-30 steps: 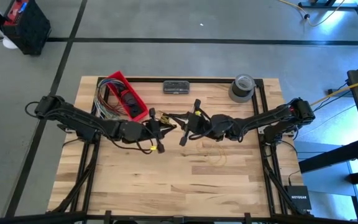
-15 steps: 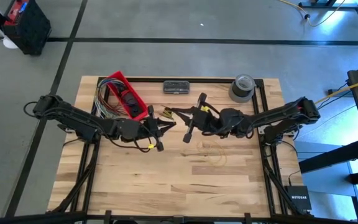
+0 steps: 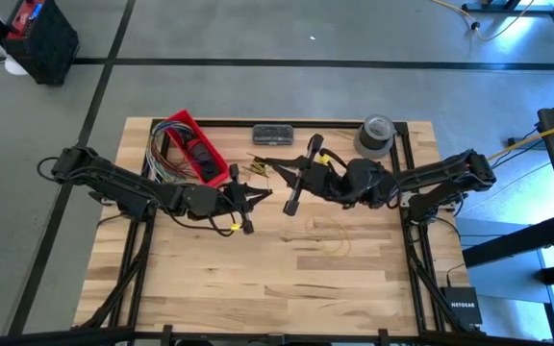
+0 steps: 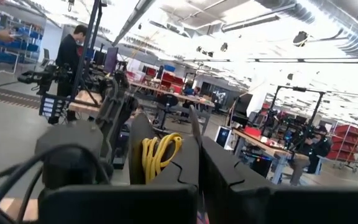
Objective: Coil cords
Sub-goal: Coil the yellow wire on the spool
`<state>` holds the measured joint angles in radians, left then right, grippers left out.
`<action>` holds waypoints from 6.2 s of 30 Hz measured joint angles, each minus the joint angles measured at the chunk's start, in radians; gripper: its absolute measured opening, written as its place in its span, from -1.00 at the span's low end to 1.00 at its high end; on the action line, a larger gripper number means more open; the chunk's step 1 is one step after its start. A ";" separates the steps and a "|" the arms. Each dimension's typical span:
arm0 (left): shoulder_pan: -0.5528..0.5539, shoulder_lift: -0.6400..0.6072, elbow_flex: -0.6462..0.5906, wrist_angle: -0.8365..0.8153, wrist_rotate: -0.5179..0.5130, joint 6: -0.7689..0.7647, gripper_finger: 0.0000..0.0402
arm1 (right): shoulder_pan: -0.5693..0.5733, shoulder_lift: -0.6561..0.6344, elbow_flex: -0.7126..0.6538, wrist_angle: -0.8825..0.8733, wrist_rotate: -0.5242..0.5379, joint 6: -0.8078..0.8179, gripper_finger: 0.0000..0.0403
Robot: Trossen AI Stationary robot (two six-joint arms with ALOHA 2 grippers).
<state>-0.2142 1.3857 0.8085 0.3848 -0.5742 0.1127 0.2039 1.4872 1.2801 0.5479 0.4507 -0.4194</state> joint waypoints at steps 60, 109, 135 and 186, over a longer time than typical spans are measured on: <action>-0.112 -0.234 -0.002 -0.286 -0.072 -0.102 -0.97 | -0.074 0.168 -0.175 -0.311 0.015 0.110 -0.97; -0.070 -0.234 0.128 -1.037 -0.308 -0.591 -0.97 | -0.074 0.183 -0.172 -0.201 0.387 0.018 -0.97; -0.061 -0.237 0.103 -1.048 -0.125 -0.449 -0.97 | -0.074 0.183 -0.172 -0.320 0.036 -0.010 -0.97; 0.035 0.026 0.102 -0.393 -0.028 -0.156 -0.97 | -0.105 0.099 -0.176 -0.100 0.077 0.160 -0.97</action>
<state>-0.1795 1.4117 0.9107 -0.0085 -0.6022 -0.0435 0.0988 1.5866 1.1038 0.4478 0.5281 -0.2594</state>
